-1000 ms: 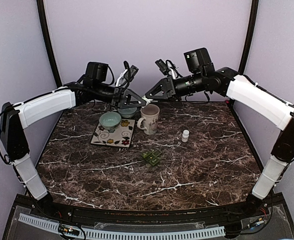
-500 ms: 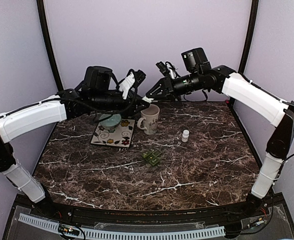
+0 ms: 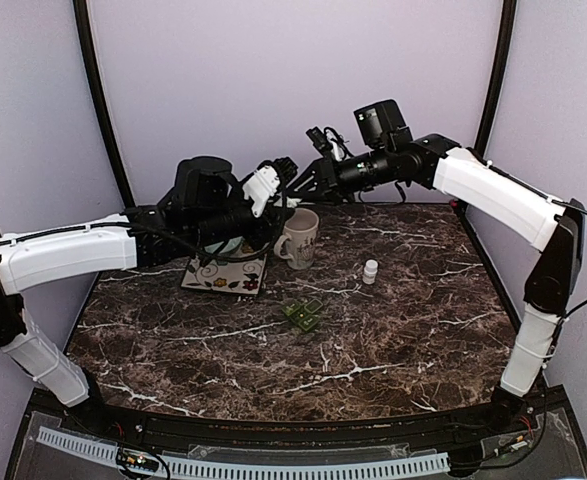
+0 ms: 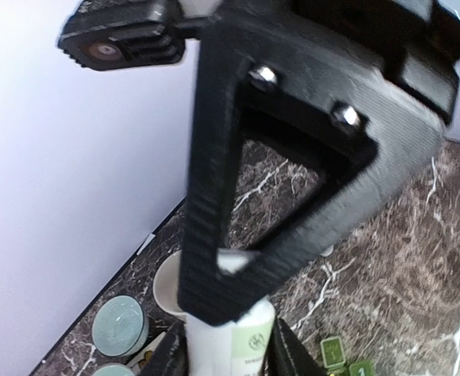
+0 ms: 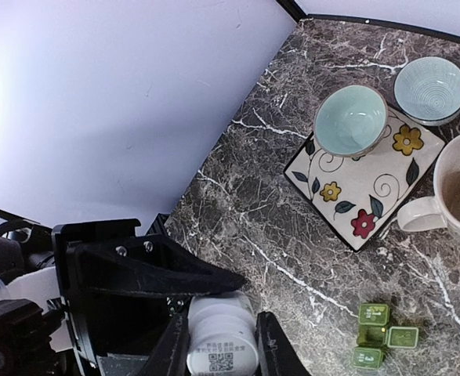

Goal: Sort the pills into containers
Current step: Place the pill bottle at the center of the board.

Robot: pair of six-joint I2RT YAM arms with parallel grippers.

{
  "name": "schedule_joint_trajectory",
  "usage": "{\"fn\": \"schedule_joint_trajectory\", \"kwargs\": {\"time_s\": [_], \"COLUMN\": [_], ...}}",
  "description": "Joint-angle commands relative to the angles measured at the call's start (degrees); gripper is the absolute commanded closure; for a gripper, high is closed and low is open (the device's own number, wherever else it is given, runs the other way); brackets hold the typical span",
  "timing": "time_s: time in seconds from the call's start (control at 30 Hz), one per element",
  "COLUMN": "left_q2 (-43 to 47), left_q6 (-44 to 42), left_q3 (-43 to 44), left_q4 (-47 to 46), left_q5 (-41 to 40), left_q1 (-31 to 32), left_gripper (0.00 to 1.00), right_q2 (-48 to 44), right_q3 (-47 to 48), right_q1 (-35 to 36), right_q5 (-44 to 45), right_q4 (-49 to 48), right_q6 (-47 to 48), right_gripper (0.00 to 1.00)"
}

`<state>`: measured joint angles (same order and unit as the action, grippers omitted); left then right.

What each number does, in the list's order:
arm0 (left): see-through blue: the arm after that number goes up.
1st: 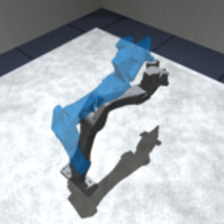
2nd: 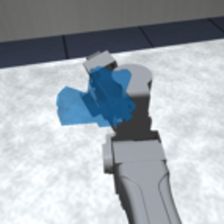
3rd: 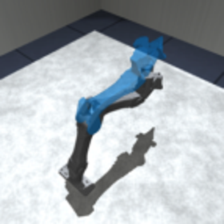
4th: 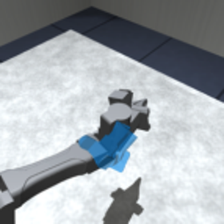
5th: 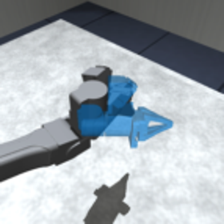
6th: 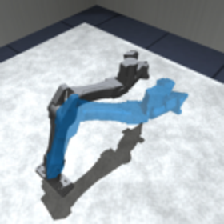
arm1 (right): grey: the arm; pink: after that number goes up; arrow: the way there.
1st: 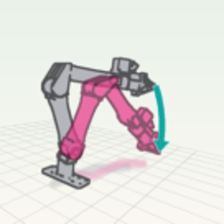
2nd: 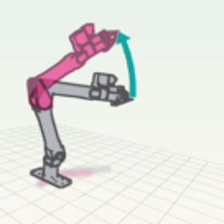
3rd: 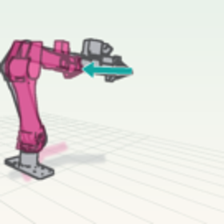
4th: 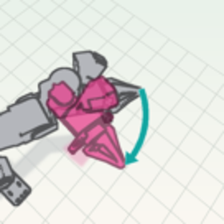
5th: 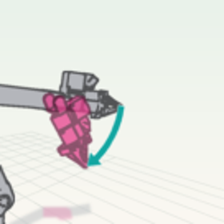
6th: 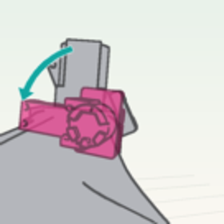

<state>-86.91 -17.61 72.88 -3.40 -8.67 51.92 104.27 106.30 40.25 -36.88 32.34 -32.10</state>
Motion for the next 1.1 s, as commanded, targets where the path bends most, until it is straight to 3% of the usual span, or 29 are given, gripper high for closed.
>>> {"fn": "schedule_joint_trajectory", "kwargs": {"time_s": [0.0,0.13,0.27,0.53,0.7,1.07], "left_q2": [3.6,4.5,5.8,10.1,12.6,13.7], "left_q6": [-2.3,-2.0,-1.5,0.0,2.2,10.1], "left_q3": [-0.4,-1.0,-2.2,-6.2,-8.8,-12.5], "left_q4": [-6.9,-5.3,-4.3,-4.1,-4.2,-3.5], "left_q5": [-0.9,0.4,0.6,-1.8,-4.8,-5.5], "left_q1": [0.5,0.5,0.5,0.5,0.5,0.5], "left_gripper": [0.58,0.45,0.38,0.38,0.38,0.37], "right_q2": [0.3,-0.2,-0.9,-2.3,-3.1,-6.8], "right_q3": [1.4,1.4,1.3,0.8,0.3,-10.4], "right_q1": [1.2,0.9,0.5,-0.7,-1.6,-5.2], "right_q5": [0.5,1.0,2.0,7.9,18.2,39.3], "right_q4": [0.5,0.5,0.7,3.1,9.6,15.1], "right_q6": [-2.5,-2.5,-2.1,0.7,5.8,9.1], "right_gripper": [1.0,1.0,1.0,1.0,1.0,1.0]}}
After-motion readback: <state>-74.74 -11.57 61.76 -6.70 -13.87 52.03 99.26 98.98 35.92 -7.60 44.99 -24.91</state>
